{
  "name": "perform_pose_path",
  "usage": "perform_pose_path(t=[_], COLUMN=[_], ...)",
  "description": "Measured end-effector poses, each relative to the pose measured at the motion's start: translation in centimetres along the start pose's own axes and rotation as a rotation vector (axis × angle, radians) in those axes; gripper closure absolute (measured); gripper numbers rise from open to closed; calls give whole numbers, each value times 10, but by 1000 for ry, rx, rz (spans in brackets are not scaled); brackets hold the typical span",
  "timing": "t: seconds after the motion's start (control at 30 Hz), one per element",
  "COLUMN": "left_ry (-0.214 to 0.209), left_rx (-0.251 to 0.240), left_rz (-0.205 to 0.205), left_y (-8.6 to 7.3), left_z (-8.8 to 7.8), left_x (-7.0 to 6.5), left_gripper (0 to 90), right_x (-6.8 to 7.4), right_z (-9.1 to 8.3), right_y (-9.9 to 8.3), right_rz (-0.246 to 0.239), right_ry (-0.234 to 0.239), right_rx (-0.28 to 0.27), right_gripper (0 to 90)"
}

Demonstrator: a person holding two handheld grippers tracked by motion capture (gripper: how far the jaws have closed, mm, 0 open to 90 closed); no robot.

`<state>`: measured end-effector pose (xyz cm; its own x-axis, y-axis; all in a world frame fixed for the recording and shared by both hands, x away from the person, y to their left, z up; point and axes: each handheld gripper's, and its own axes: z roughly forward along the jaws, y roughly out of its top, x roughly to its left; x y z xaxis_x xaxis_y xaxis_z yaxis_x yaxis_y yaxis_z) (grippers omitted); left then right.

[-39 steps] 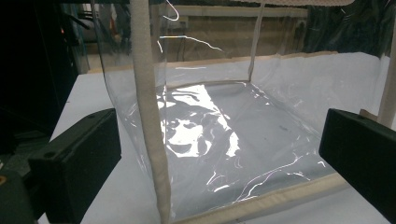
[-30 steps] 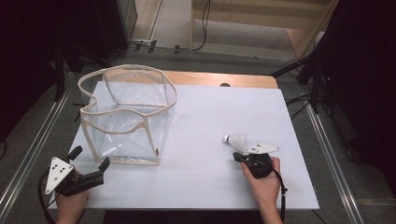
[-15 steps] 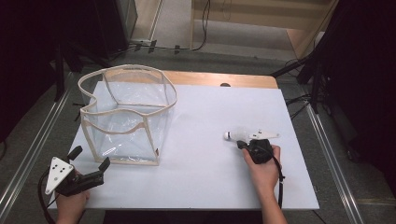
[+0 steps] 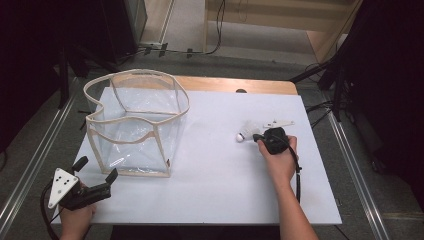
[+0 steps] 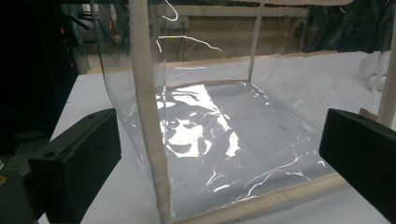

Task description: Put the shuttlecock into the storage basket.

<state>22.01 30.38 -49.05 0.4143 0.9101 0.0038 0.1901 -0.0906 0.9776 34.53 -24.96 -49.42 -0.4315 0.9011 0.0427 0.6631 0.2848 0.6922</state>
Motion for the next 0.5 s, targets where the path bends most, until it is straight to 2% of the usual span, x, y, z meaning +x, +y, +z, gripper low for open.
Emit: perform_pose_path(t=[0.27,0.5], left_ry=[-2,-4], left_rx=[-1,-4], left_rz=[-3,-9], left_y=[0,0], left_z=[0,0], left_x=[0,1], left_gripper=[0,0], right_x=[-4,8], right_z=[15,31], right_y=[19,36], right_rz=[10,-24], right_ry=[16,33], right_rx=[6,26], right_gripper=[878,877])
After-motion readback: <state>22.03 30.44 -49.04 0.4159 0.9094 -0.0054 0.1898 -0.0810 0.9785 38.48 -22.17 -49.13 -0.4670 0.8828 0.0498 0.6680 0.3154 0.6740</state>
